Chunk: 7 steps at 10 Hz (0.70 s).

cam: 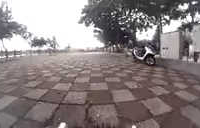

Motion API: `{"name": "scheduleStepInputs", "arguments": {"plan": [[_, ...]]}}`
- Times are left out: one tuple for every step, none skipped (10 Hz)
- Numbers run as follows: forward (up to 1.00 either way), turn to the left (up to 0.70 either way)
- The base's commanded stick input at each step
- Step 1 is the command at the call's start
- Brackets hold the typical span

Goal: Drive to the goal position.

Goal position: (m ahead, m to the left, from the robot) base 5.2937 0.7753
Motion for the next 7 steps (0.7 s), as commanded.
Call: {"name": "scheduleStepInputs", "arguments": {"plan": [[0.7,0.01],[0.7,0.01],[0.7,0.01],[0.7,0.01],[0.7,0.01],[0.7,0.01],[0.7,0.01]]}}
